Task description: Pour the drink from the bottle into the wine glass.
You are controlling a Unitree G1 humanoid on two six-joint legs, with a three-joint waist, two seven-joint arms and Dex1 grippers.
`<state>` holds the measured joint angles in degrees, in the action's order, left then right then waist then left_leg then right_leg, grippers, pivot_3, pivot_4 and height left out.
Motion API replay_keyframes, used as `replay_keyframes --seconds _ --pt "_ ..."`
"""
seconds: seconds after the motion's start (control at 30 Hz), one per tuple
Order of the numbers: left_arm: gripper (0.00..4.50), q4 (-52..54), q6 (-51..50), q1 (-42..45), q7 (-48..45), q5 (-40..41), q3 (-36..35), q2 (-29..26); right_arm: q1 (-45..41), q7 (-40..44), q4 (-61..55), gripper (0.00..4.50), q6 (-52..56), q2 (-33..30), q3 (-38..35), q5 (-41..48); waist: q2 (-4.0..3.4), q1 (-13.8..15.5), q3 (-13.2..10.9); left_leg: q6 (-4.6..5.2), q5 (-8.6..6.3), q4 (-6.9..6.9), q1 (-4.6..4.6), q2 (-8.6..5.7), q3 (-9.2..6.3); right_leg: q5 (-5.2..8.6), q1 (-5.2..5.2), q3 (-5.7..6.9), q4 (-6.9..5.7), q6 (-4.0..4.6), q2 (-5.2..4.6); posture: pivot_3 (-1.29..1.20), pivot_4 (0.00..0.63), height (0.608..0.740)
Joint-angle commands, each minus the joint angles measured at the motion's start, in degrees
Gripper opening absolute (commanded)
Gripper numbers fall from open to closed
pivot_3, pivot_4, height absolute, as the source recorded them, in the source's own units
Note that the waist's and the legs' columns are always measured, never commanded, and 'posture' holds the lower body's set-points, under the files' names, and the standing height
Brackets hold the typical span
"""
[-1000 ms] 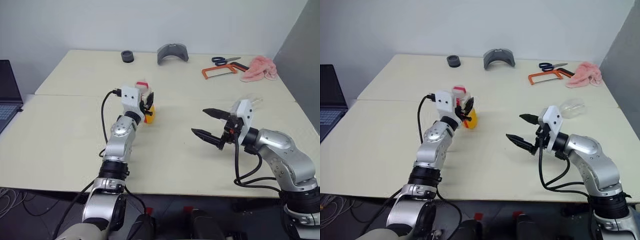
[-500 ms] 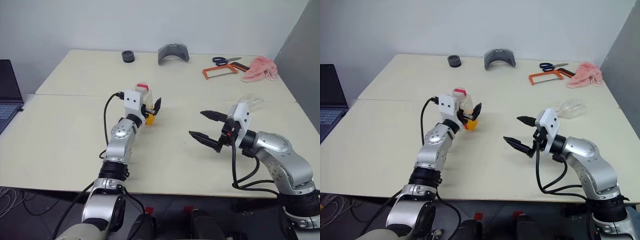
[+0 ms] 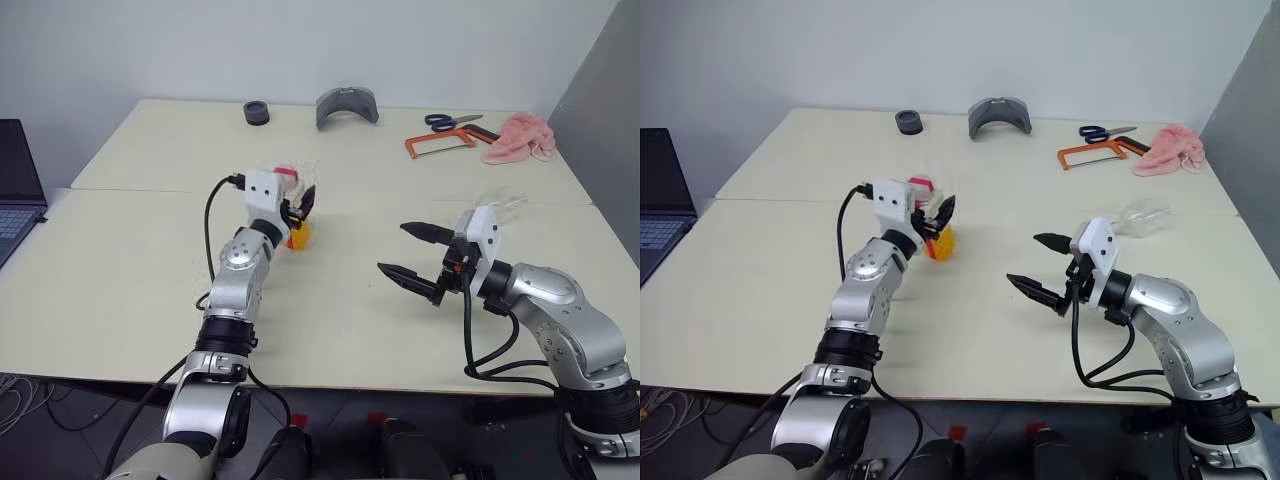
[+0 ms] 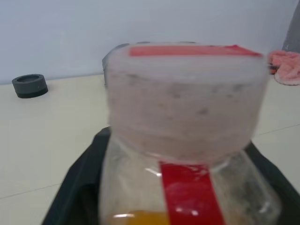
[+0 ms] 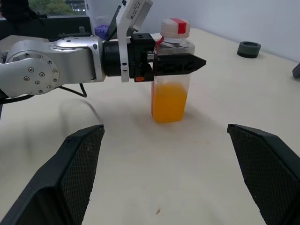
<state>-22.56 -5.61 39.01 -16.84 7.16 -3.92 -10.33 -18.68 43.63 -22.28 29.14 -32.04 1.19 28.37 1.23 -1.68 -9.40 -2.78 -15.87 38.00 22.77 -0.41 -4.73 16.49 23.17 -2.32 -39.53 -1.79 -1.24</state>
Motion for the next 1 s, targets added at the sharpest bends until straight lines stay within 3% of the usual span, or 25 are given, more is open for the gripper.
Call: replay_keyframes --seconds 0.03,0.53,1.0 --pt "1.88 2.83 -0.33 1.8 0.21 -0.48 0.31 -0.69 -0.01 0.22 -2.49 4.5 -0.23 -0.24 -1.21 1.15 0.0 0.0 0.0 0.0 0.0 0.0 0.0 0.0 0.0 0.0 0.0 0.0 0.0 0.0 0.0 0.0 0.15 0.74" --pt "1.79 7.33 1.59 -0.46 -5.29 1.29 -0.17 -2.49 -0.82 0.63 -2.31 4.5 -1.01 -0.36 -1.3 0.76 0.0 -0.02 0.0 -0.03 0.02 0.0 0.0 0.01 0.01 0.0 0.0 0.0 0.0 0.0 0.0 0.0 0.15 0.74" --pt "1.77 6.39 2.02 -0.43 -28.67 12.69 1.31 -3.31 -1.13 -1.3 -5.5 4.5 0.23 -0.54 -2.21 1.33 0.0 0.0 0.0 -0.03 0.02 0.02 0.01 0.01 0.02 0.0 0.0 0.01 0.0 0.0 -0.01 0.0 0.15 0.74"
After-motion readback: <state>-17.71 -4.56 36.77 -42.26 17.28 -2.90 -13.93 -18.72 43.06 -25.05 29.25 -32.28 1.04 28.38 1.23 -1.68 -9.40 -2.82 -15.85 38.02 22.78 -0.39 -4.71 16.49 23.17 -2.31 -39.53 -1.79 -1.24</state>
